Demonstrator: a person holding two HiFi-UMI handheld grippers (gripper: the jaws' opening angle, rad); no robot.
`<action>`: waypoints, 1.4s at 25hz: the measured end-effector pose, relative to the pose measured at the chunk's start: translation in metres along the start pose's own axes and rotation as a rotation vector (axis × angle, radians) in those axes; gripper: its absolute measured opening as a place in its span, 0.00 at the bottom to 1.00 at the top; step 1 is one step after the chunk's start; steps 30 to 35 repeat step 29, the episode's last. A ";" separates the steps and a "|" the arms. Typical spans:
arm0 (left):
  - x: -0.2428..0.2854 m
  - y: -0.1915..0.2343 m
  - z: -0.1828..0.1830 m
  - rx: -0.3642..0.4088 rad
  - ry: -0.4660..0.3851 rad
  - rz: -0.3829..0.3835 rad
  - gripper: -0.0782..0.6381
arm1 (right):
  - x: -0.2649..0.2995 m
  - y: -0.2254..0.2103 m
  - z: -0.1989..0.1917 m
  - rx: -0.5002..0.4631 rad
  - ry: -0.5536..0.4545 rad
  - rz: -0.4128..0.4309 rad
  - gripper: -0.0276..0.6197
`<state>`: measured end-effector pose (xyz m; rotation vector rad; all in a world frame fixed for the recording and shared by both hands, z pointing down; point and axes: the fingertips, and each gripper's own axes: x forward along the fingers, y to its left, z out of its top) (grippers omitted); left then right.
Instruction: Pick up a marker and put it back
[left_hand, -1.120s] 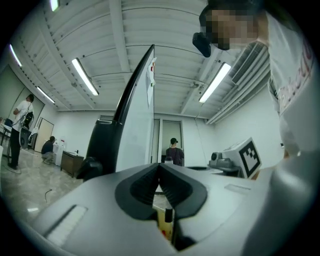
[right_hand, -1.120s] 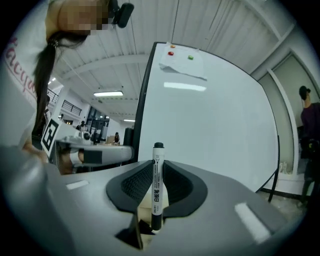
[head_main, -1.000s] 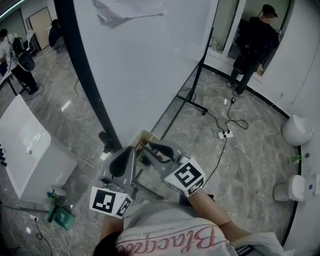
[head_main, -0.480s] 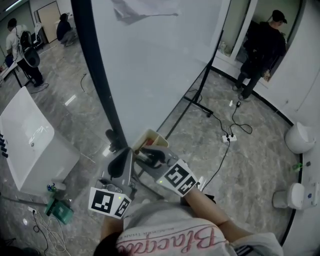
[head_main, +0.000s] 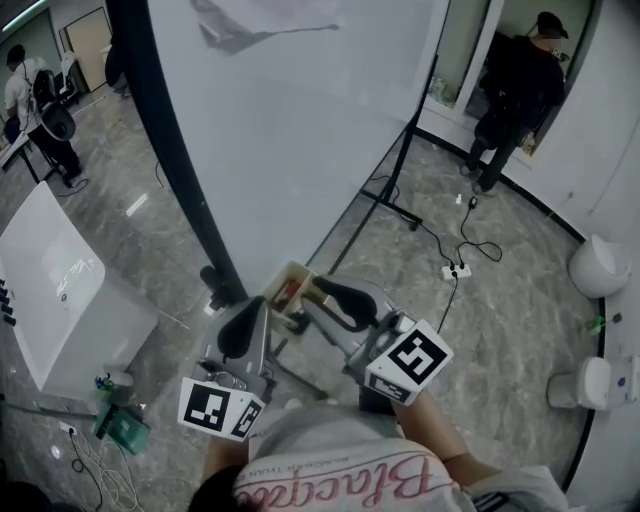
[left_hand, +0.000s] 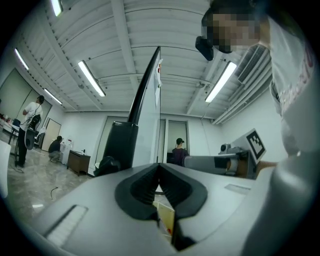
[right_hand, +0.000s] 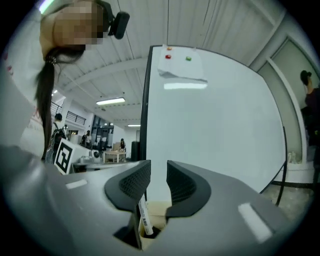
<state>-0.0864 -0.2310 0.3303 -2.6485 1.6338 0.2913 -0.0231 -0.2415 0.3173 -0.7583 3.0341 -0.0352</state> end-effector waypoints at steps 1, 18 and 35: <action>0.002 -0.001 0.001 0.002 -0.002 -0.005 0.11 | -0.006 -0.004 0.010 0.014 -0.041 -0.019 0.18; 0.000 -0.004 0.014 0.032 -0.022 0.017 0.11 | -0.014 -0.009 0.012 0.026 -0.050 -0.051 0.04; -0.004 -0.008 0.007 0.026 -0.006 0.019 0.11 | -0.012 0.000 0.002 -0.011 -0.004 -0.045 0.04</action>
